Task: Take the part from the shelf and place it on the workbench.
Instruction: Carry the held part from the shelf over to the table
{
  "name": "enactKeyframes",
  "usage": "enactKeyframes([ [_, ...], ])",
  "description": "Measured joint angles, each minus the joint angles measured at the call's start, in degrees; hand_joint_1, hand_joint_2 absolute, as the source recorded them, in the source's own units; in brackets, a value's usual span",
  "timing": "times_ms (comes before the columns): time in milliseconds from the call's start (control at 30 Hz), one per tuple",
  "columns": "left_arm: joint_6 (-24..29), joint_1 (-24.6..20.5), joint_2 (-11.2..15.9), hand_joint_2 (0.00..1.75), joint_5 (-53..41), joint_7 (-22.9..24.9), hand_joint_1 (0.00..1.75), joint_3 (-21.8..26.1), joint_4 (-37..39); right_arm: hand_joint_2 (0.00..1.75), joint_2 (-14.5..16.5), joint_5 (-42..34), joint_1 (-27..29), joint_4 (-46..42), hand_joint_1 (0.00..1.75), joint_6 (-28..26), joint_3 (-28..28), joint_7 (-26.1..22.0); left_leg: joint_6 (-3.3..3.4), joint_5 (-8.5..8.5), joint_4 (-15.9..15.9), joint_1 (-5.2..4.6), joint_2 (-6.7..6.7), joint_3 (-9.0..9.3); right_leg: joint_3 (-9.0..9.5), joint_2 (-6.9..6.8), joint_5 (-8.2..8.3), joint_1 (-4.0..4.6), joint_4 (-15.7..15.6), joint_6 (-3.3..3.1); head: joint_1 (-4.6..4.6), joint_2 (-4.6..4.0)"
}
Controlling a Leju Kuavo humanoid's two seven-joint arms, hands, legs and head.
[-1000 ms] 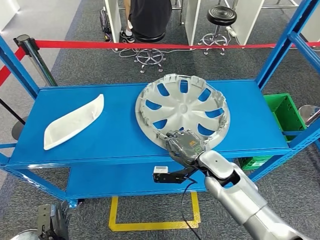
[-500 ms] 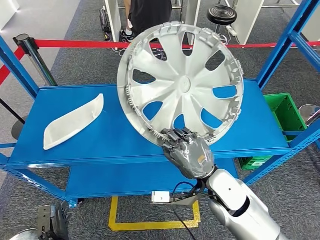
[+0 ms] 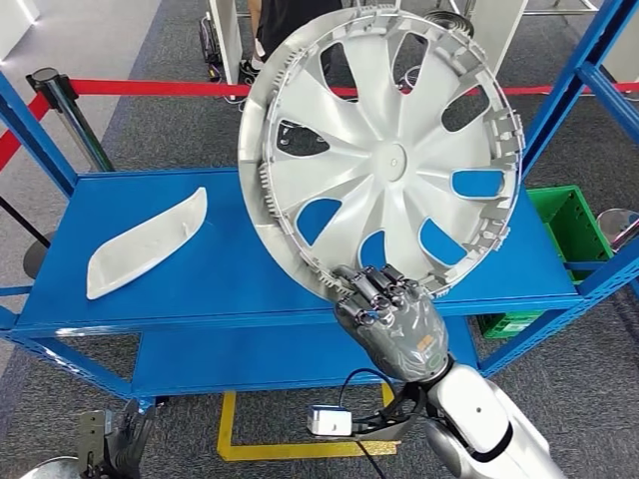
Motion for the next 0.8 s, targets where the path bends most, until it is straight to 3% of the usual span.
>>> enactKeyframes([
  [533, 0.0, -0.1, -1.5, 1.75, 0.6, -0.3, 0.00, -1.6, -1.4, 1.75, -0.5, -4.9, 5.7, 0.0, 1.75, -0.5, -2.6, -4.1, 0.02, -0.02, 0.0, -0.02, 0.00, -0.01, 0.00, 0.01, 0.00, -0.03, 0.0, 0.00, 0.00, 0.00],
  [800, 2.1, 0.2, -2.2, 1.75, 4.7, -0.3, 0.00, -5.6, -4.4, 1.75, -0.1, -12.0, 9.3, 0.0, 1.75, 0.5, -4.8, -7.5, 0.48, -0.30, 0.1, -0.68, -0.04, -0.03, 0.44, -0.08, -0.12, -0.69, 0.0, 0.45, -0.01, 0.00],
])
